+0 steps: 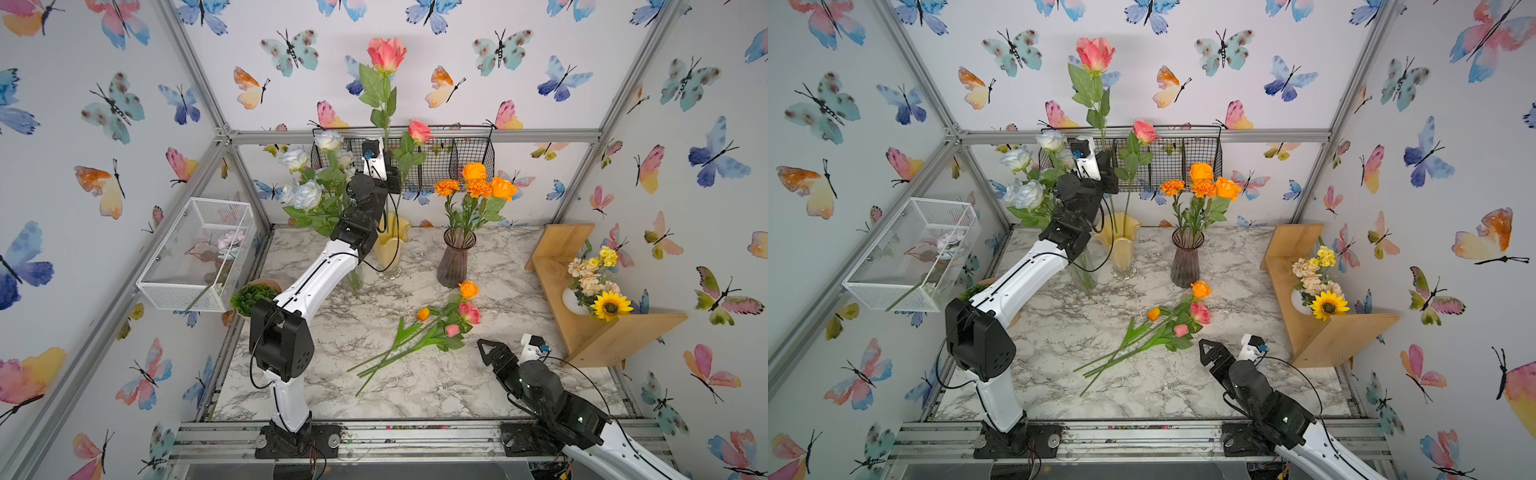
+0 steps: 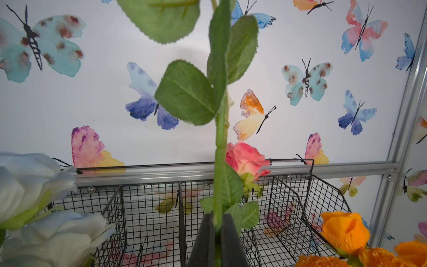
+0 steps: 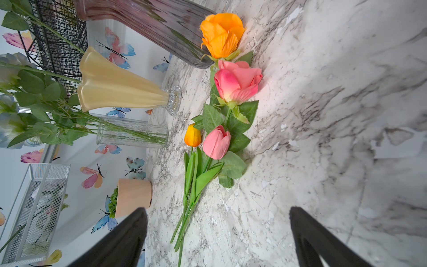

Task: Arrange the flowers in different vases according to their colors
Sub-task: Insert the flower into the vase.

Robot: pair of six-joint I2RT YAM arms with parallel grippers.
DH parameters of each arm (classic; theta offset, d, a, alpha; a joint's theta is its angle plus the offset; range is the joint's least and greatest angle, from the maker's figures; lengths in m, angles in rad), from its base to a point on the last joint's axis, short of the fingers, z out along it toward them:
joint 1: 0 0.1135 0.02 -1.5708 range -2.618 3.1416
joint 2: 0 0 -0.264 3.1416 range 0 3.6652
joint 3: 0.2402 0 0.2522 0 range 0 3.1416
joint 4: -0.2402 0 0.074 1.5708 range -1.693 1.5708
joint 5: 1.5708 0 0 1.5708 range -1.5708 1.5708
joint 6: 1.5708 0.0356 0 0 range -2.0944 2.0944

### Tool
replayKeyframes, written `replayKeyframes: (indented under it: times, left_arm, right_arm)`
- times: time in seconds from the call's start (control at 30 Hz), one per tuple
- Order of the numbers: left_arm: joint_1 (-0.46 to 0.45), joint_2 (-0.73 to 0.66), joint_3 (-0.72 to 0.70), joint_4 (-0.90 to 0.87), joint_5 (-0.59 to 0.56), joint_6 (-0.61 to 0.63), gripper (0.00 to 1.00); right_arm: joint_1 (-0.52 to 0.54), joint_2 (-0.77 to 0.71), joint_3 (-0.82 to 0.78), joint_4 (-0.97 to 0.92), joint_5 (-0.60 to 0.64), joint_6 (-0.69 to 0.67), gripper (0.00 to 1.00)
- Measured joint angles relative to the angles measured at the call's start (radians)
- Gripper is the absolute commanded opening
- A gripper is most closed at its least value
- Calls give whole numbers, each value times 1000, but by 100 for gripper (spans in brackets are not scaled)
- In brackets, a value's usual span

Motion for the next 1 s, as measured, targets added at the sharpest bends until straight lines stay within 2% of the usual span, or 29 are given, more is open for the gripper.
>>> replayKeyframes:
  times: [0.1,0.13,0.2,0.3,0.43,0.67,1.0]
  left_arm:
    - [0,3,-36,3,9,-11,0]
    - [0,3,-53,10,10,-13,6]
    - [0,3,-82,25,10,-16,41]
    - [-2,3,-126,31,10,-19,71]
    - [-4,3,-146,27,13,-34,75]
    - [-56,-48,-145,-6,12,-25,76]
    - [-133,-295,-260,-32,-15,-27,81]
  right_arm:
    - [0,7,0,6,0,0,98]
    - [0,8,0,7,0,0,98]
    - [0,8,0,10,1,0,98]
    - [0,8,0,10,3,0,99]
    - [0,8,0,10,3,-1,98]
    - [0,8,0,10,3,-1,98]
    - [0,8,0,11,0,-16,98]
